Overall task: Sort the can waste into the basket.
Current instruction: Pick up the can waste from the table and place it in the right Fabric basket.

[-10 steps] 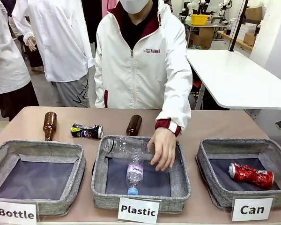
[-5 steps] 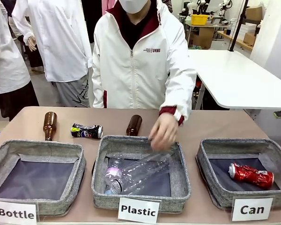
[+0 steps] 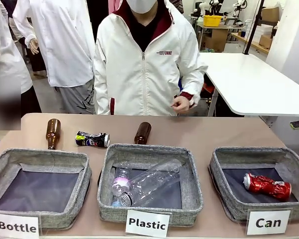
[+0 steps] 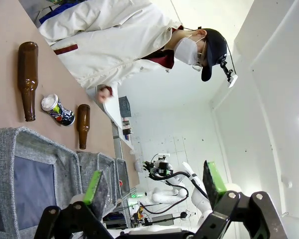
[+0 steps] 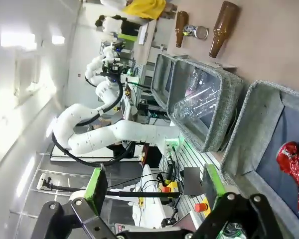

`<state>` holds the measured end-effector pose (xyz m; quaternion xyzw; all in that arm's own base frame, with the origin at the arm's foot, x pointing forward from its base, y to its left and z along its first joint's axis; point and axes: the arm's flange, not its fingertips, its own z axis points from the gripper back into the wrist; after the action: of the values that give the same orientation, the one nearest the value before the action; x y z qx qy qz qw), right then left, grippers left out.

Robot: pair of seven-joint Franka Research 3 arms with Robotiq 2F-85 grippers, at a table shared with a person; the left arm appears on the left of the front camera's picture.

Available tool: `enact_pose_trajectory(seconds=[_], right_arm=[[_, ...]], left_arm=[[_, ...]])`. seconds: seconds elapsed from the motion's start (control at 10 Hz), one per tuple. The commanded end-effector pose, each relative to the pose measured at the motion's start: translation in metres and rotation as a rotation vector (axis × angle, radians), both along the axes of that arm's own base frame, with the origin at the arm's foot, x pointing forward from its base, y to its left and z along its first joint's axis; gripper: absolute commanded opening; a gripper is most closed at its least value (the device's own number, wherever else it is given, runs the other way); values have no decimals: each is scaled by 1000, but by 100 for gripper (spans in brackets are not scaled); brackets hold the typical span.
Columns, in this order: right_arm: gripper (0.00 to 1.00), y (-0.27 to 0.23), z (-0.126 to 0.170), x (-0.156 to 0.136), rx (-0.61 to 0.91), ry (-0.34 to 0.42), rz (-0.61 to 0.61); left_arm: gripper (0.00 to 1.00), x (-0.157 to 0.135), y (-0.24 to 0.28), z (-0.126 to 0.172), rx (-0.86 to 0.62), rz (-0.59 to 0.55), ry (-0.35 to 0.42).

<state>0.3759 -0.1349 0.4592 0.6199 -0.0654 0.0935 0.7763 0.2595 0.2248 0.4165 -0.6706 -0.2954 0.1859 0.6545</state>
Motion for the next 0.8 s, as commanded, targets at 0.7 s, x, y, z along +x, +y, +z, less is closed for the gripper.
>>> enact_pose_trajectory(seconds=[0.7], right_arm=[[100,-4,3,-1,1,-15,13]], left_arm=[[100,-31,3,27,26,5,-225]])
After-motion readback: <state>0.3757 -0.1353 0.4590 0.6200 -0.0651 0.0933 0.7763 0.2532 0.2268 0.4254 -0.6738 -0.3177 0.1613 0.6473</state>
